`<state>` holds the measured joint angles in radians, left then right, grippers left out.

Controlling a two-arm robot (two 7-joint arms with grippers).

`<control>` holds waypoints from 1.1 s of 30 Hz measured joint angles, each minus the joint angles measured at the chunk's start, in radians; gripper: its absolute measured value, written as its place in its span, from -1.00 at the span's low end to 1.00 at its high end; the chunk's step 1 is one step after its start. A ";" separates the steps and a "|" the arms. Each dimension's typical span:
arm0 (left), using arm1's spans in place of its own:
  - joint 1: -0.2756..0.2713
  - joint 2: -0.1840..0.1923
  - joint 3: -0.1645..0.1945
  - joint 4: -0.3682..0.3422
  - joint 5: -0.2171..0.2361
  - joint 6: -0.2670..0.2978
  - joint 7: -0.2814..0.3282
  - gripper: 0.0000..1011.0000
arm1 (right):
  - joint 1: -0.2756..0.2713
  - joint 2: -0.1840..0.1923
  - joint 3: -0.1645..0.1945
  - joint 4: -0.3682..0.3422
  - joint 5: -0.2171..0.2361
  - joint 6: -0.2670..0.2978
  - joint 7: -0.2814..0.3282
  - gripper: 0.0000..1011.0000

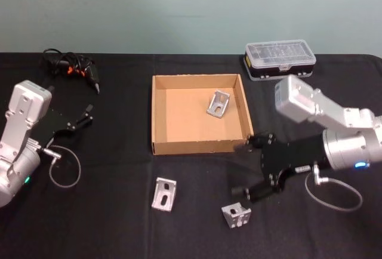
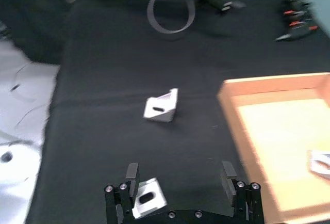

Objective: Use one hand to pick up the angle iron from the table and place it into the box.

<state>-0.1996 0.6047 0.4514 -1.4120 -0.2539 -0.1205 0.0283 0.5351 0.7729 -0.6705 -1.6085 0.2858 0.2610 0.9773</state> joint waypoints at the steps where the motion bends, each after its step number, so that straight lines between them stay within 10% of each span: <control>1: 0.000 0.000 0.000 0.000 0.000 0.000 0.000 0.98 | 0.003 0.004 -0.008 -0.003 -0.004 0.000 0.009 0.98; 17: 0.000 0.000 0.000 0.000 0.000 0.000 0.000 0.98 | 0.056 0.044 -0.133 -0.026 -0.058 -0.011 0.108 0.98; 33: 0.000 0.000 0.000 0.000 0.000 0.000 0.000 0.98 | 0.094 0.003 -0.206 0.060 -0.078 -0.036 0.102 0.98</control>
<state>-0.1995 0.6047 0.4514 -1.4119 -0.2539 -0.1205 0.0283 0.6287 0.7762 -0.8766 -1.5489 0.2079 0.2250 1.0795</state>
